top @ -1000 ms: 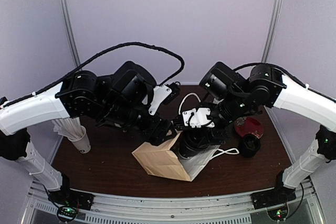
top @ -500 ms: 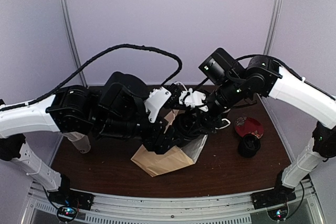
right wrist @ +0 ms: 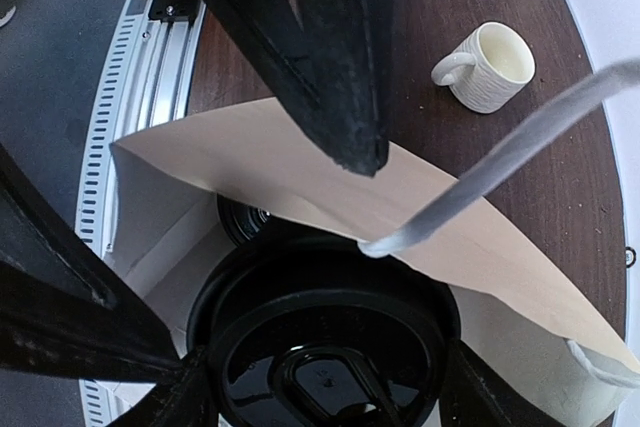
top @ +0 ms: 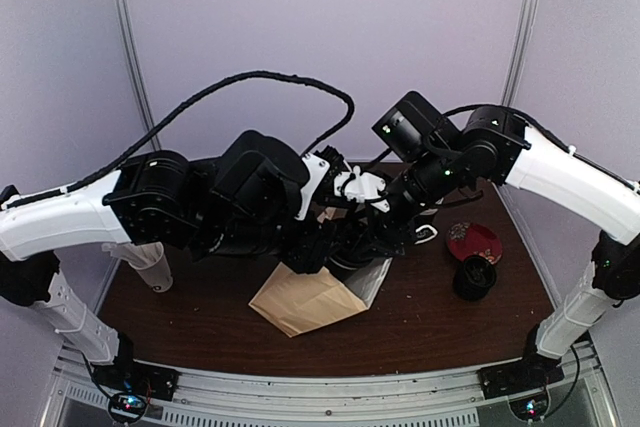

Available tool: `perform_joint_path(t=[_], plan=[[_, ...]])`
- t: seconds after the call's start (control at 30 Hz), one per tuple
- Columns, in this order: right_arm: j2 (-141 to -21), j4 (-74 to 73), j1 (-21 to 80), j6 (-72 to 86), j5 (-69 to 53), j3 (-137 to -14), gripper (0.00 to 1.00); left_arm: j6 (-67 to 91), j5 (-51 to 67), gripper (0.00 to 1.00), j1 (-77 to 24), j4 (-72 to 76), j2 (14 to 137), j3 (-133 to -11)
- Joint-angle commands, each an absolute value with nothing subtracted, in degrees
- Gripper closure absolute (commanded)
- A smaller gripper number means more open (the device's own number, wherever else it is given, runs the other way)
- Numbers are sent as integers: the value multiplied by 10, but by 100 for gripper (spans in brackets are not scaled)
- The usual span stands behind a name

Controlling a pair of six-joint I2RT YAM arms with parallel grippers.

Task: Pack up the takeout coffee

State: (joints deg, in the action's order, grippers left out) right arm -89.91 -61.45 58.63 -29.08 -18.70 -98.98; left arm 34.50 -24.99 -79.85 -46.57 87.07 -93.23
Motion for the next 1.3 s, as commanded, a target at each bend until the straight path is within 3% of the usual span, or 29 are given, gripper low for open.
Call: perform_joint_path(t=[0.0,0.13,0.27,0.4,0.67,1.03,1.27], plan=[[-889,-591,579,-277,-177,-991,65,362,-257,43,-797,-471,877,-944],[-889,-591,570,-275,-180,-991,65,379,-278,49,-797,-489,870,-928],[-886,-590,569,-273,-180,-987,64,389,-298,66,-796,-509,872,-925],[-883,-591,569,-275,-177,-983,64,395,-305,76,-796,-524,879,-931],[-870,-598,569,-279,-170,-973,64,412,-312,75,-788,-560,882,-948],[-846,-621,571,-306,-206,-942,64,386,-293,99,-761,-571,890,-963],[-854,-649,628,-341,-193,-936,64,288,-247,100,-743,-526,892,-955]])
